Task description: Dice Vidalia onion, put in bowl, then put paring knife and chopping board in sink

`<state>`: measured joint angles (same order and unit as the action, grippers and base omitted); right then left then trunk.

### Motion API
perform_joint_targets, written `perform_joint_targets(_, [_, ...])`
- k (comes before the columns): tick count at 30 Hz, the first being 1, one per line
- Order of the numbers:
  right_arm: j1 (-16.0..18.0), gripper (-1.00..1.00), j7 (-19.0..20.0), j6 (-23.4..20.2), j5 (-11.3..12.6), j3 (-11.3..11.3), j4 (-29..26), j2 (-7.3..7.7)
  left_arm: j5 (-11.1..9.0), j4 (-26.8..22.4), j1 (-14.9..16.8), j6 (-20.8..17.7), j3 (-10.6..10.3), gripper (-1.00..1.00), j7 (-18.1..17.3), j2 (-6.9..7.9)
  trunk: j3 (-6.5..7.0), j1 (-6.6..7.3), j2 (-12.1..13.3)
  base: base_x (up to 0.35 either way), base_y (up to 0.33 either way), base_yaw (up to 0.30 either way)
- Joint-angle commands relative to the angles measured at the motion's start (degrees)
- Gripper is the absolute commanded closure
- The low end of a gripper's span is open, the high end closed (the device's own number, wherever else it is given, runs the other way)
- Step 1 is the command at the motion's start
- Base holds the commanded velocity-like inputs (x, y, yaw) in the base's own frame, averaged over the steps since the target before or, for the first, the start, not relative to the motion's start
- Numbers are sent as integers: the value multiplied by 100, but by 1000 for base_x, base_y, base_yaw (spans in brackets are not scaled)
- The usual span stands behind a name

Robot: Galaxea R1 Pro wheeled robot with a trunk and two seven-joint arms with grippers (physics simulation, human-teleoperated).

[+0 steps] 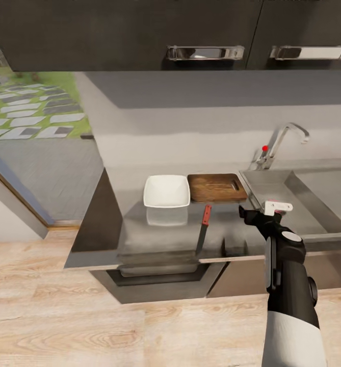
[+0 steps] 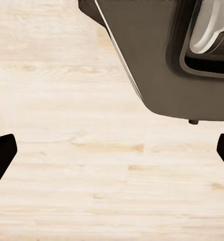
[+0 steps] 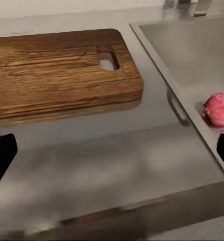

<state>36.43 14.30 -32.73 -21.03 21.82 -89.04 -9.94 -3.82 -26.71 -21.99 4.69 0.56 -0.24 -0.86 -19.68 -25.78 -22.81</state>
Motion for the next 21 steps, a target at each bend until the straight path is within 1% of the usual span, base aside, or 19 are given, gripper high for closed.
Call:
perform_joint_targets(1, [-7,-100,55,-17,-60,14,-8,-6,-40,-13,-3,5,5,-100,-2,-2,-9,0,-11,-343,0,0])
perform_joint_targets(7, [-45,-100,55,-13,-59,15,-8,-6,-40,-18,0,5,5,-100,-2,-2,-9,0,-11,-343,-5,0])
perform_joint_targets(11, [-129,-100,55,8,-59,16,-8,-6,-40,-21,2,5,5,-100,-2,-2,-9,0,-11,-342,-81,0])
perform_joint_targets(14, [-167,-100,55,19,-62,16,-8,-6,-40,-43,8,5,5,-100,-2,-2,-9,0,-11,-309,-155,0])
perform_joint_targets(18, [-230,-100,57,107,-59,16,-8,-6,-40,-126,15,5,5,-100,-2,-2,-9,0,-11,-220,-231,0])
perform_joint_targets(21, [-339,-100,57,129,-59,12,-8,-6,-40,-193,109,5,5,-100,-2,-2,-9,0,-11,-181,-256,0])
